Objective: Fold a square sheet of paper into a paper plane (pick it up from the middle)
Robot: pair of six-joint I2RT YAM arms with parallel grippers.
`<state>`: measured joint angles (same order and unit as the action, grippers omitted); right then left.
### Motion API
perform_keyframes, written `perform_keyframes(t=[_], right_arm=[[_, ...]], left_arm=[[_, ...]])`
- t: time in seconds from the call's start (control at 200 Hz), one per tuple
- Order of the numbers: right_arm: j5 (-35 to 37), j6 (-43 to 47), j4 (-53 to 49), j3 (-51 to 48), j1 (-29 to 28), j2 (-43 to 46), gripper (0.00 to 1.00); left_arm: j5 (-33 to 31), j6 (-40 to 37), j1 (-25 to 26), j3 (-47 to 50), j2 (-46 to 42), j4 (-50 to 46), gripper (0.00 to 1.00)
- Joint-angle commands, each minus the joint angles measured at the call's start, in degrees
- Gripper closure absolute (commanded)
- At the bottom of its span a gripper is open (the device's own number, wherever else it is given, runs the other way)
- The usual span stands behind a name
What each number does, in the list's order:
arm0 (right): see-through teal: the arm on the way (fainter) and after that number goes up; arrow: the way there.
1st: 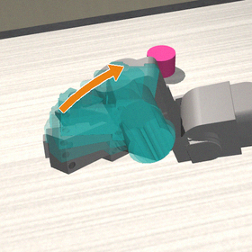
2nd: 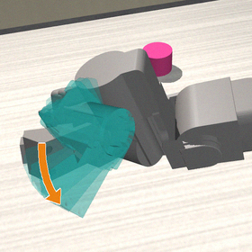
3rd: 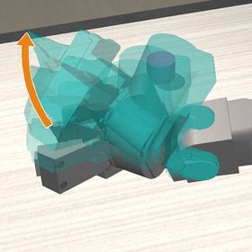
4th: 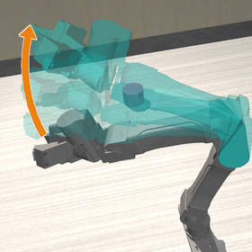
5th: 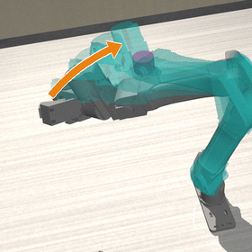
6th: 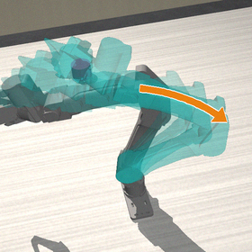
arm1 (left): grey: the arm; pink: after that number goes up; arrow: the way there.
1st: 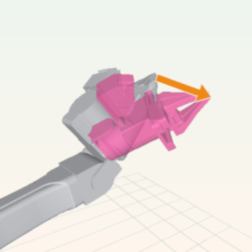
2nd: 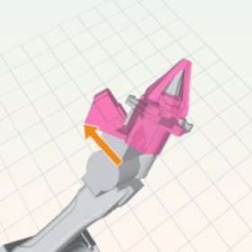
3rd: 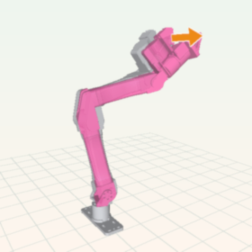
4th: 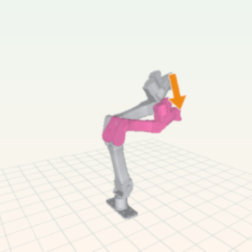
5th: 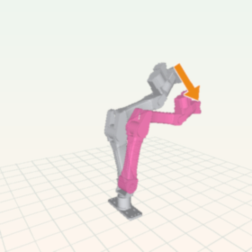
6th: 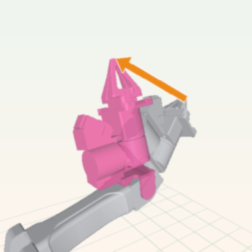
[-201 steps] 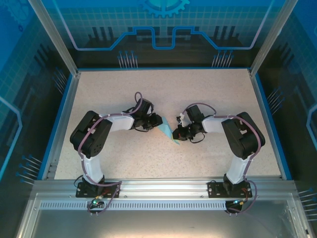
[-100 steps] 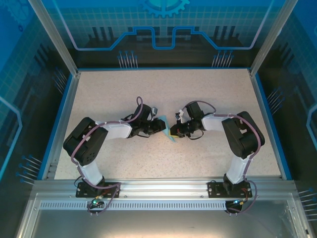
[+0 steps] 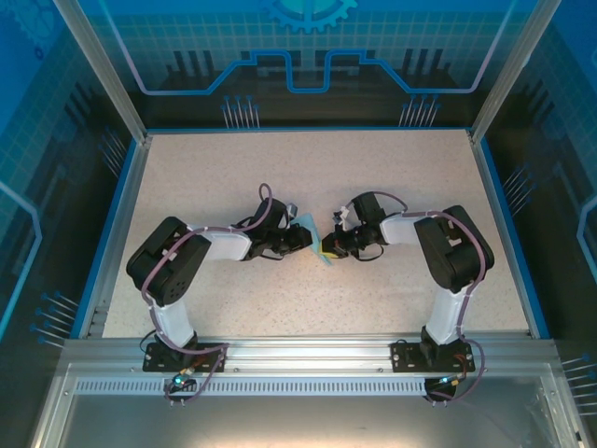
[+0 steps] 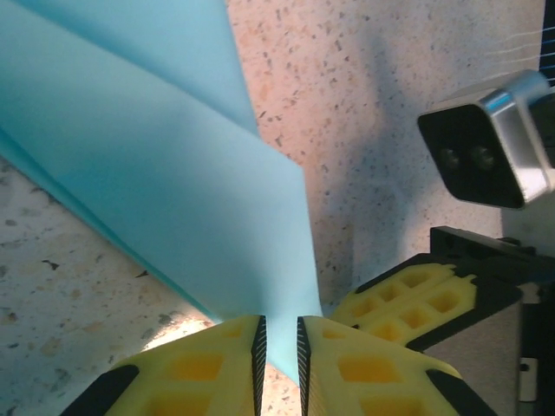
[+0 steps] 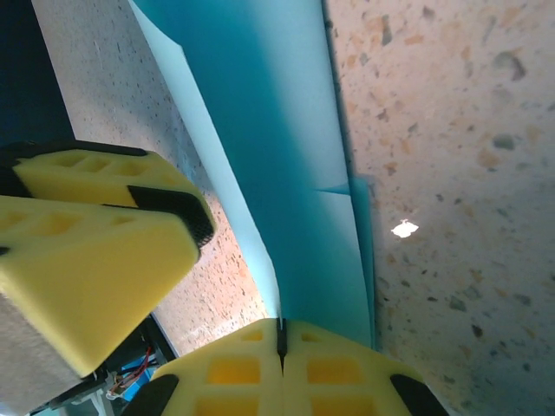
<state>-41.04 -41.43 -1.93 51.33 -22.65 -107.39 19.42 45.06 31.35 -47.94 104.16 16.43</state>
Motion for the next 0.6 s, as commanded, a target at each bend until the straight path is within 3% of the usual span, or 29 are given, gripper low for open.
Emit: perform_keyframes(t=[0.0, 0.595], right_arm=[[-1.48, -1.43, 0.9, -0.62, 1.55, -1.32, 1.0], [-3.83, -4.03, 4.09, -2.49, 2.35, -3.26, 1.0]], left_arm=[[0.97, -0.54, 0.22, -0.57, 0.93, 1.19, 0.79], [2.53, -1.64, 0.25, -0.06, 1.84, 5.84, 0.79]])
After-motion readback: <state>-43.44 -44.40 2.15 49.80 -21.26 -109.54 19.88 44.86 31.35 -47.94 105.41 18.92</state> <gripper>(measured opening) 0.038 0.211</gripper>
